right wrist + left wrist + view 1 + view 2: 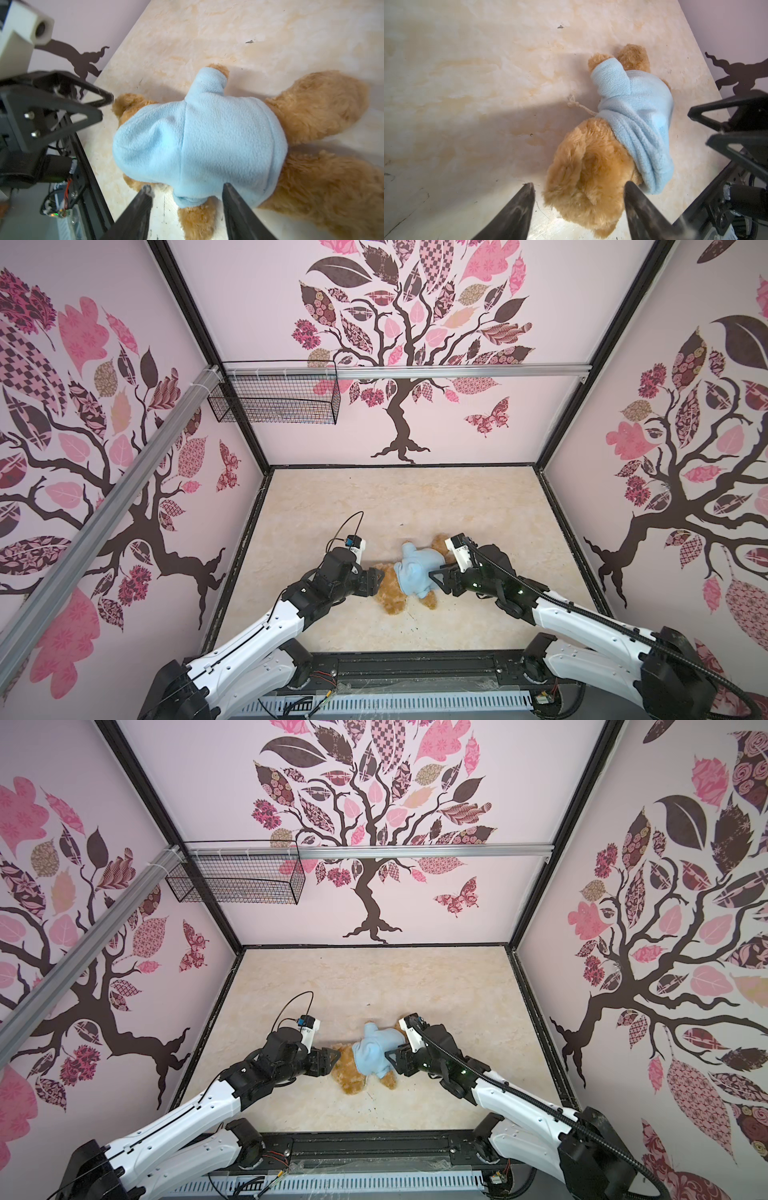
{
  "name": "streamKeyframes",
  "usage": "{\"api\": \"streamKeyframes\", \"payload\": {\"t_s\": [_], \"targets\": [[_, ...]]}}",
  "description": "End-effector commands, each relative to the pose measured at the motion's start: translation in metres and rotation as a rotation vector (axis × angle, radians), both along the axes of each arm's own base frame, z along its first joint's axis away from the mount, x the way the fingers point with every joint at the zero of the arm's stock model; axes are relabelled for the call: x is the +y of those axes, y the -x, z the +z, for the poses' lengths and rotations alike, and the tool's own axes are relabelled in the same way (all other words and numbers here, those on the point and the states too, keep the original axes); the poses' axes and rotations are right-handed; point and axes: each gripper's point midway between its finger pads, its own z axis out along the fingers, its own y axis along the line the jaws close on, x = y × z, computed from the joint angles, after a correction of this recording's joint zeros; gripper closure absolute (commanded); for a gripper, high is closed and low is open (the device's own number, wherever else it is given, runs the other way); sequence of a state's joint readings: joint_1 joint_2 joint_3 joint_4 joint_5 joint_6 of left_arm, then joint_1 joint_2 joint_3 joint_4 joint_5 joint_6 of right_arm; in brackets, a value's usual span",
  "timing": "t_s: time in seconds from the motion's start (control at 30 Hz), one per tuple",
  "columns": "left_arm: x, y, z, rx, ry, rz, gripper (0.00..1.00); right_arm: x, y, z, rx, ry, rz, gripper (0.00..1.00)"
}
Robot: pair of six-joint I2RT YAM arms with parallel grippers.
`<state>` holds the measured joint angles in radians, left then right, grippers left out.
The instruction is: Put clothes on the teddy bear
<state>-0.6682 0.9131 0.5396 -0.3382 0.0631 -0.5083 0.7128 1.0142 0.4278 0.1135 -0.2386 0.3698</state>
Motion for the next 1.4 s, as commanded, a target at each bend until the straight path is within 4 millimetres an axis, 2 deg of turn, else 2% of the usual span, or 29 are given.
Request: {"api": "streamKeyframes", "payload": {"t_s": [0.0, 0.13, 0.27, 0.3, 0.37, 0.43, 0.57, 0.63, 0.73, 0.8, 0.93, 1.0, 1.13, 1.3, 1.37], "targets": [[-0.002, -0.011, 0.027, -0.069, 0.042, 0.025, 0.29, -0.007, 0.018, -0.042, 0.103, 0.080, -0.018, 0.34], [-0.006, -0.014, 0.037, -0.089, 0.038, 0.005, 0.29, 0.009, 0.029, -0.061, 0.136, 0.075, 0.018, 0.31], [-0.008, -0.014, 0.042, -0.099, 0.025, -0.023, 0.29, 0.020, 0.029, -0.075, 0.167, 0.070, 0.042, 0.36], [-0.009, -0.014, 0.044, -0.105, 0.019, -0.031, 0.29, 0.021, 0.029, -0.078, 0.175, 0.071, 0.049, 0.41], [-0.010, -0.013, 0.047, -0.121, 0.004, -0.056, 0.29, 0.025, 0.029, -0.080, 0.176, 0.067, 0.062, 0.59], [-0.010, -0.013, 0.052, -0.162, -0.024, -0.098, 0.29, 0.031, 0.030, -0.071, 0.161, 0.038, 0.094, 0.77], [-0.020, -0.007, 0.069, -0.321, -0.083, -0.277, 0.30, 0.041, 0.030, -0.034, 0.142, -0.047, 0.158, 0.93], [-0.027, 0.003, 0.081, -0.432, -0.093, -0.397, 0.30, 0.042, 0.027, -0.006, 0.164, -0.156, 0.183, 0.98], [-0.038, 0.019, 0.102, -0.613, -0.088, -0.559, 0.25, 0.043, 0.018, 0.035, 0.190, -0.313, 0.223, 1.00], [-0.042, 0.028, 0.113, -0.709, -0.090, -0.631, 0.22, 0.045, 0.016, 0.053, 0.201, -0.352, 0.257, 0.99], [-0.048, 0.034, 0.118, -0.774, -0.126, -0.718, 0.15, 0.053, 0.014, 0.086, 0.228, -0.440, 0.298, 0.97], [-0.054, 0.039, 0.114, -0.769, -0.131, -0.768, 0.13, 0.056, 0.014, 0.096, 0.235, -0.471, 0.311, 0.97], [-0.060, 0.040, 0.099, -0.821, -0.223, -0.800, 0.08, 0.058, 0.012, 0.100, 0.255, -0.484, 0.312, 0.97], [-0.045, 0.012, 0.092, -0.843, -0.414, -0.688, 0.10, 0.059, 0.014, 0.096, 0.276, -0.499, 0.317, 0.97], [-0.040, 0.008, 0.093, -0.863, -0.451, -0.674, 0.10, 0.058, 0.016, 0.092, 0.284, -0.494, 0.322, 0.97]]}}
